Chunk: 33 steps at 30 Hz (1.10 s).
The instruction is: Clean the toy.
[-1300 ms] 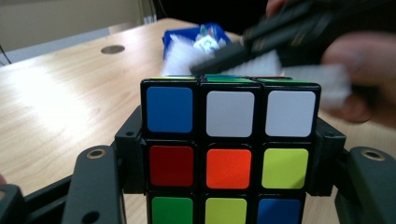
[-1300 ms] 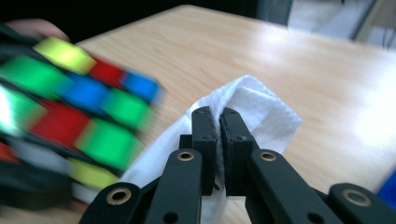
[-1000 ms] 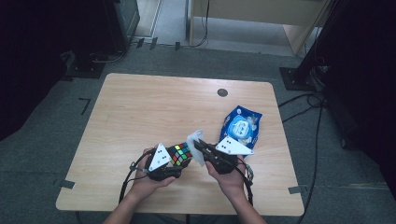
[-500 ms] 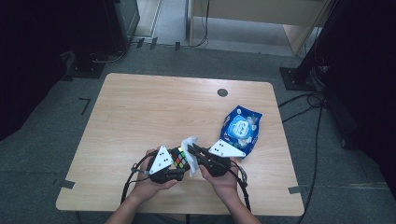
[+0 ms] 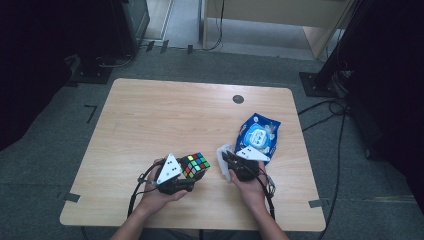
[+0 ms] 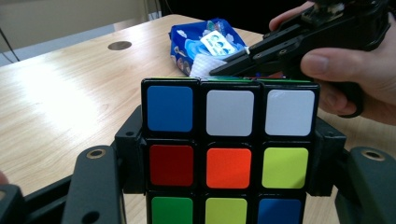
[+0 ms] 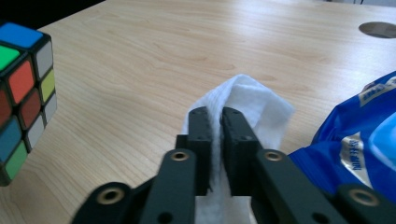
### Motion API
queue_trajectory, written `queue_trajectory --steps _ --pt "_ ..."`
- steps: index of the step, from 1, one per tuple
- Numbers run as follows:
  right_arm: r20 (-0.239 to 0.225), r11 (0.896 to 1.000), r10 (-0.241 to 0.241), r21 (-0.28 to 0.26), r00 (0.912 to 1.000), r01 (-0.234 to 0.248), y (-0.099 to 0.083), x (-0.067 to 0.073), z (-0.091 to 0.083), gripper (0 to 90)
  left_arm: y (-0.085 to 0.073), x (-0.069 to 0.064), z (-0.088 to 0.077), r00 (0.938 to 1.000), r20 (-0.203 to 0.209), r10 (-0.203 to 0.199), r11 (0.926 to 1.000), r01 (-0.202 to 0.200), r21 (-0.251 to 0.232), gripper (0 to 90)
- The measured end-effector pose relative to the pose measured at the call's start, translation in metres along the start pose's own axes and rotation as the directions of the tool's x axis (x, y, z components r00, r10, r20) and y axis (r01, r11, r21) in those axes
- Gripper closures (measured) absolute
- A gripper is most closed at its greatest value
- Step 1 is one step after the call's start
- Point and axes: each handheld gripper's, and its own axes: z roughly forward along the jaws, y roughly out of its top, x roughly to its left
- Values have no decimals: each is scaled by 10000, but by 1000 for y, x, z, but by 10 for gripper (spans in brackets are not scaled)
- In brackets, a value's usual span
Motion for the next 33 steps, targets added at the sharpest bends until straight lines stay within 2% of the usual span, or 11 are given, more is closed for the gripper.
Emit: queue_trajectory --steps 3,8,10,12,15,20,22,24,28,30,33 --pt "50 9999 -32 -129 10000 32 5 2 -4 745 0 -1 0 9995 -311 42 10000 -44 -62 341" --pt "485 9975 -118 -695 9988 152 20 14 -17 561 0 1 -1 9997 -250 -4 9999 1 -130 341" --pt "217 9954 89 -959 9997 -68 26 19 -23 513 -1 2 0 9995 -307 25 10000 -27 -66 341" --pt "-423 9923 536 -1092 9977 -579 32 25 -28 464 -1 1 2 9992 -394 48 10000 -48 -16 342" --pt "-1642 9856 1253 -922 9784 -1417 40 35 -31 381 -1 -1 3 9987 -503 115 9999 -118 -58 341" --pt "-3064 9709 2239 -122 9252 -2390 42 56 -24 304 0 -5 4 9982 -539 261 9996 -265 -65 341" --pt "-3131 9692 2394 205 9190 -2454 41 60 -20 289 -1 -6 4 9976 -601 345 9994 -347 -25 341" --pt "-2966 9677 2509 539 9215 -2462 38 64 -15 288 -1 -8 5 9970 -635 445 9990 -446 -4 341" --pt "-2790 9576 2867 1114 9165 -2657 35 65 -8 314 0 -12 5 9961 -666 571 9983 -579 -96 341" --pt "-2895 9517 3051 1266 9073 -2796 34 65 -7 337 0 -13 6 9952 -719 666 9977 -673 -67 341" --pt "-2770 9546 2939 1330 9148 -2665 33 66 -7 343 0 -13 6 9957 -657 651 9978 -656 -53 340"
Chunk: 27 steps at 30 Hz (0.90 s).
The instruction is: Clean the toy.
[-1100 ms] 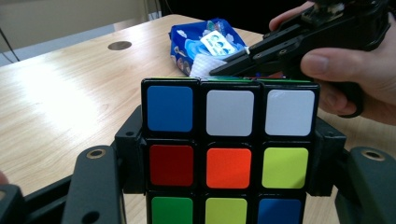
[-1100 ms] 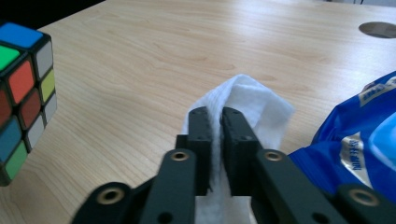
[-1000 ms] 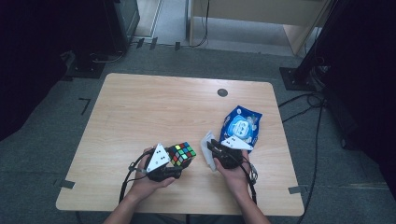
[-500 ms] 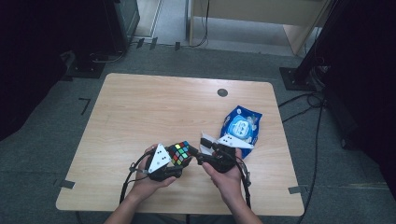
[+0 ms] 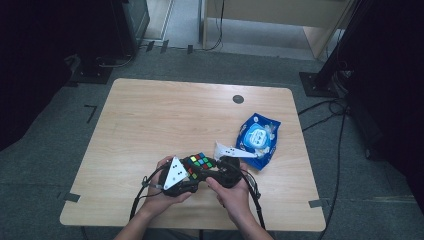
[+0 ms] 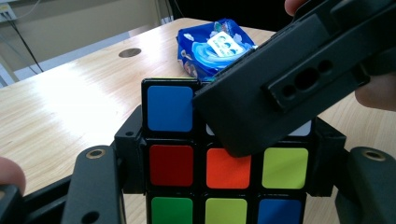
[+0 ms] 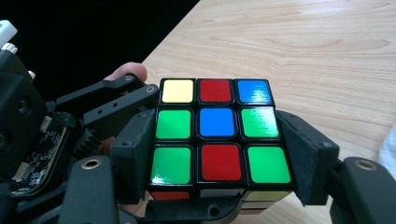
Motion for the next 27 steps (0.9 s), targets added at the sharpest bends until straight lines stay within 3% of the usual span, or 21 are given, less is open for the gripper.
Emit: queue_trajectory --steps 3,6,8,11,12,14,16,18,20,21,22,24,27 --pt "135 9999 -105 -35 9999 105 -1 1 -1 345 0 -1 1 10000 12 -62 10000 62 24 339" --pt "568 9970 -767 5 9954 768 -1 5 -3 345 1 -2 3 10000 -22 50 9998 -50 177 337" --pt "1118 9875 -1571 23 9812 1578 0 10 -4 345 1 -4 5 9997 -128 229 9991 -224 365 329" --pt "1396 9725 -2324 214 9626 2317 0 16 -3 344 0 -5 5 9988 -241 437 9982 -426 432 329" --pt "1367 9709 -2395 269 9612 2380 1 16 -3 343 0 -4 4 9986 -247 463 9981 -452 409 335" --pt "1122 9737 -2276 181 9673 2270 2 14 -2 339 1 -1 2 9991 -222 375 9987 -367 362 339" --pt "504 9797 -1977 -248 9790 1991 6 8 -6 312 1 6 1 9999 -157 12 9993 -6 383 340" --pt "-30 9854 -1473 -866 9891 1465 12 1 -17 277 0 18 -2 9973 -427 -591 9972 609 427 340" --pt "-207 9819 -1297 -1419 9913 1255 15 -8 -27 305 -1 34 -8 9870 -497 -1531 9878 1543 220 341" --pt "-195 9793 -1273 -1614 9917 1225 14 -12 -30 327 -2 43 -11 9781 -478 -2027 9791 2034 89 340" --pt "-190 9757 -1377 -1745 9903 1323 12 -16 -31 331 -2 50 -14 9701 -507 -2375 9713 2378 5 340" --pt "6 9724 -1777 -1535 9841 1757 5 -20 -25 331 -3 59 -20 9601 -520 -2747 9615 2741 -179 341" --pt "1 9663 -2409 -936 9705 2399 -11 -19 -5 292 0 62 -24 9514 -404 -3053 9520 3040 -357 340"
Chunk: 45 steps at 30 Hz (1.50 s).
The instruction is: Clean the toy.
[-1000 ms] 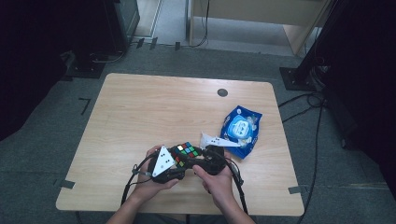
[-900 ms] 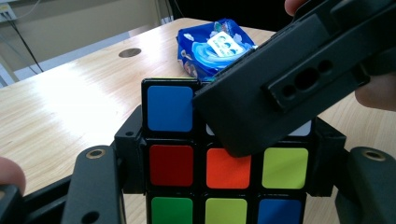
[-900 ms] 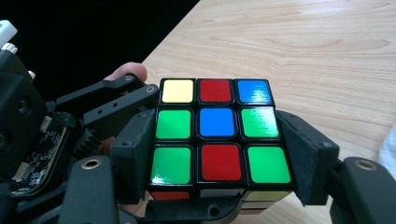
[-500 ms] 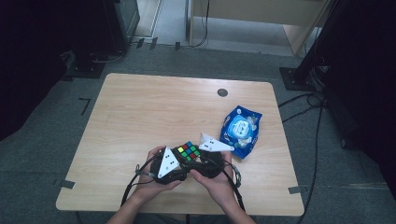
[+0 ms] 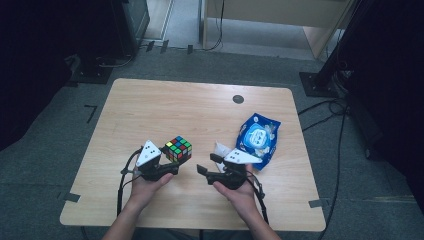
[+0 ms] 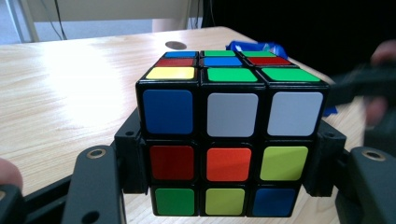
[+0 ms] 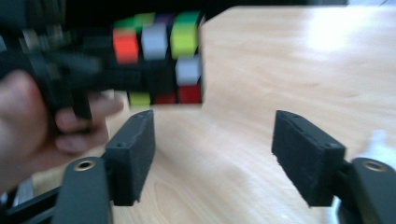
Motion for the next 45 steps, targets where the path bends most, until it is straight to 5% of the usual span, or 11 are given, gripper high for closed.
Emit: queue_trajectory --steps 6,17,22,27,36,41,45 --pt "43 9989 -477 24 9989 477 -9 23 26 219 0 -11 6 9991 310 -297 9995 294 80 340" --pt "1030 9904 -985 -865 9898 1075 -14 37 30 302 1 -27 12 9948 875 -519 9986 510 124 340" --pt "1340 9860 -1055 -1148 9854 1212 -17 37 28 341 1 -29 12 9941 956 -517 9987 510 94 339" --pt "1356 9818 -1513 -945 9791 1648 -15 39 25 347 1 -24 7 9850 1571 -716 9958 797 -457 308" --pt "1445 9922 -1075 -466 9837 1153 -11 17 16 348 10 -7 -10 9878 1308 -847 9902 981 -997 178" --pt "1675 9963 -705 -364 9833 777 -3 1 5 348 9 3 -15 9962 856 -175 9955 253 -912 156" --pt "1596 9979 -583 -183 9855 620 9 -10 -7 348 6 2 -13 9961 561 680 9966 -652 -501 142"
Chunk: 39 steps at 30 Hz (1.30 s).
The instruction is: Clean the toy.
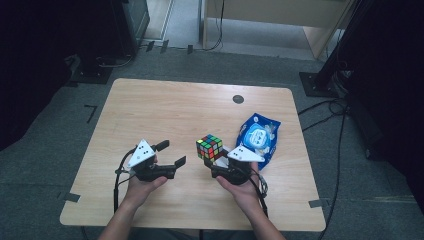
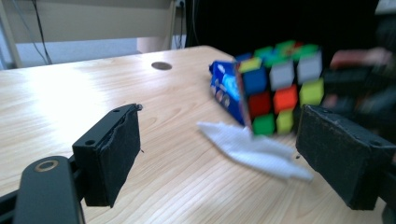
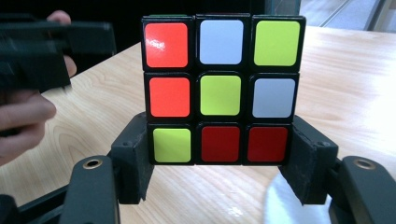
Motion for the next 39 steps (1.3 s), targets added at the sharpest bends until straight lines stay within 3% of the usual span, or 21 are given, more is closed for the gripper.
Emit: queue_trajectory --steps 5,11,16,21,29,30,35,36,39 --pt "-452 9993 -102 368 9989 118 19 -6 -14 347 -7 -8 8 9958 -121 904 9944 -895 559 137" --pt "-1137 9967 150 815 9934 -57 31 -4 -20 347 -13 -21 18 9807 -234 1942 9763 -1909 1023 137" --pt "-1608 9892 468 1446 9859 -234 32 0 -15 347 -17 -30 22 9608 -328 2753 9561 -2700 1143 138" --pt "-2005 9798 795 1960 9765 -395 34 4 -11 347 -18 -34 23 9458 -404 3222 9419 -3160 1140 141" --pt "-2374 9599 1339 2723 9621 -664 32 4 -6 346 -20 -43 22 9138 -524 4028 9115 -3953 1134 149" --pt "-2431 9563 1429 2839 9594 -705 31 4 -5 347 -20 -45 23 9072 -597 4165 9054 -4080 1172 154" --pt "-2509 9408 1702 3289 9529 -815 30 5 -1 346 -23 -49 24 8864 -664 4581 8853 -4484 1231 178" --pt "-2542 9357 1803 3421 9502 -860 30 5 0 347 -23 -50 25 8788 -654 4727 8777 -4629 1243 190" --pt "-2545 9293 1840 3596 9494 -837 29 6 1 346 -25 -53 26 8663 -604 4958 8646 -4858 1283 208"
